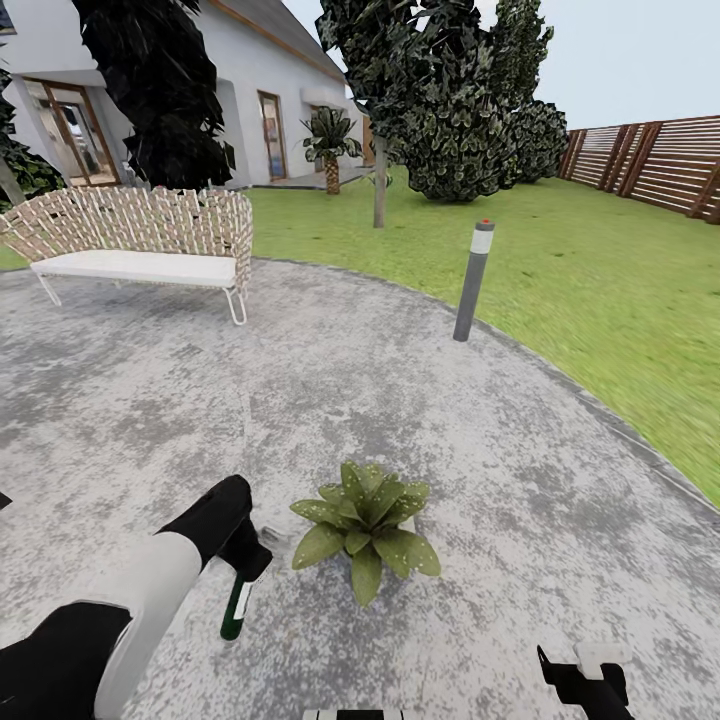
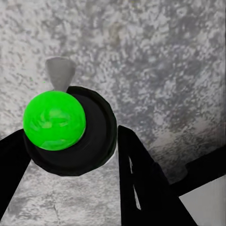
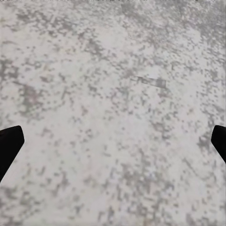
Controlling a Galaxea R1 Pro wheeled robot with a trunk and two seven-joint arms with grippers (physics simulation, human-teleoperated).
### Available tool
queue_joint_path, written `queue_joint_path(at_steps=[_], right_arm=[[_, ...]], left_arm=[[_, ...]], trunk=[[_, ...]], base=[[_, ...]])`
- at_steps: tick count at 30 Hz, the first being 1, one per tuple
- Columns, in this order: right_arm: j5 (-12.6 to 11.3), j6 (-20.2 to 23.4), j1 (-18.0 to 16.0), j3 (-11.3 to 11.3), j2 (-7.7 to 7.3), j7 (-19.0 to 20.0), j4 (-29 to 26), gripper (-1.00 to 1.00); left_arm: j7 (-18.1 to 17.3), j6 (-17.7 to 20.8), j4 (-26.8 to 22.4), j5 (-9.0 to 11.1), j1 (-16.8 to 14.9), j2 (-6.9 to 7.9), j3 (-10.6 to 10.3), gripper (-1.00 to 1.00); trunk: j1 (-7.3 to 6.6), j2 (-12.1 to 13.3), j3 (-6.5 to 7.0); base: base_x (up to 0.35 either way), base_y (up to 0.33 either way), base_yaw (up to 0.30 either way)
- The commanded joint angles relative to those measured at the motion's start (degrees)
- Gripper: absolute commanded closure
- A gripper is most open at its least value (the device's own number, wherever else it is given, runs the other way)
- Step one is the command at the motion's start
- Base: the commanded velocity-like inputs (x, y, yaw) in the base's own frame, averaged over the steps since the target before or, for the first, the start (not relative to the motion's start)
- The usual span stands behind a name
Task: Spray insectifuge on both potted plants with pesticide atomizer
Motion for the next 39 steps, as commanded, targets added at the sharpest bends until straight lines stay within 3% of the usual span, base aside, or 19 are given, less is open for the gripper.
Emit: queue_joint_path(at_steps=[1,4,6,11,13,20,26,28,32,35,37,39], right_arm=[[0.16,-0.23,-0.04,-0.50,0.02,0.49,0.01,-1.00],[0.16,-0.23,-0.03,-0.51,0.02,0.49,0.03,-1.00],[0.16,-0.23,-0.03,-0.52,0.02,0.49,0.02,-1.00],[0.16,-0.23,-0.05,-0.55,-0.01,0.49,0.01,-1.00],[0.16,-0.23,-0.03,-0.54,0.01,0.49,0.02,-1.00],[0.16,-0.23,-0.04,-0.55,-0.14,0.49,0.01,-1.00],[0.16,-0.23,-0.03,-0.55,-0.15,0.49,0.01,-1.00],[0.16,-0.23,-0.04,-0.55,-0.15,0.49,-0.07,-1.00],[0.09,-0.23,-0.04,-0.55,-0.15,0.49,-0.09,-1.00],[0.07,-0.23,-0.03,-0.49,-0.05,0.49,-0.15,-1.00],[0.07,-0.24,-0.02,-0.47,0.00,0.49,-0.16,-1.00],[0.07,-0.26,-0.02,-0.46,0.05,0.49,-0.12,-1.00]], left_arm=[[-1.76,0.27,-1.88,-0.60,-0.40,-0.03,-0.07,1.00],[-9.38,0.19,-4.06,-1.29,-2.83,-0.07,-0.39,1.00],[-11.17,0.04,-4.11,-2.04,-3.16,0.24,-0.64,1.00],[-12.05,-0.35,-3.57,-7.56,-2.15,0.71,-2.89,1.00],[-12.11,-0.54,-3.44,-8.65,-0.73,0.79,-3.18,1.00],[-12.09,-0.92,-3.39,-9.17,2.90,0.97,-4.27,1.00],[-12.14,-1.09,-3.51,-8.80,3.25,4.57,-4.45,1.00],[-12.20,-1.32,-4.04,-8.55,3.19,4.29,-4.08,1.00],[-12.25,-1.45,-4.44,-8.42,2.67,-0.30,-4.06,1.00],[-12.23,-1.27,-4.60,-8.41,2.29,-2.20,-4.04,1.00],[-12.23,-1.21,-5.04,-8.40,2.25,-2.24,-3.83,1.00],[-12.25,-1.41,-5.13,-8.40,2.73,-0.48,-3.74,1.00]], trunk=[[-0.01,-0.02,-0.05],[-0.01,-0.02,-0.05],[-0.01,-0.02,-0.05],[-0.01,-0.02,-0.05],[-0.01,-0.02,-0.05],[-0.01,-0.02,-0.05],[-0.01,-0.02,-0.05],[-0.01,-0.02,-0.05],[-0.01,-0.02,-0.05],[-0.01,-0.02,-0.05],[-0.01,-0.02,-0.05],[-0.01,-0.02,-0.05]], base=[[0.000,0.000,0.000],[0.000,0.000,0.000],[0.000,0.000,0.000],[0.000,0.000,0.000],[0.000,0.000,0.000],[0.000,0.000,0.000],[0.000,0.000,0.000],[0.000,0.000,0.000],[0.000,0.000,0.000],[0.000,0.000,0.000],[0.000,0.000,0.000],[0.000,0.000,0.000]])
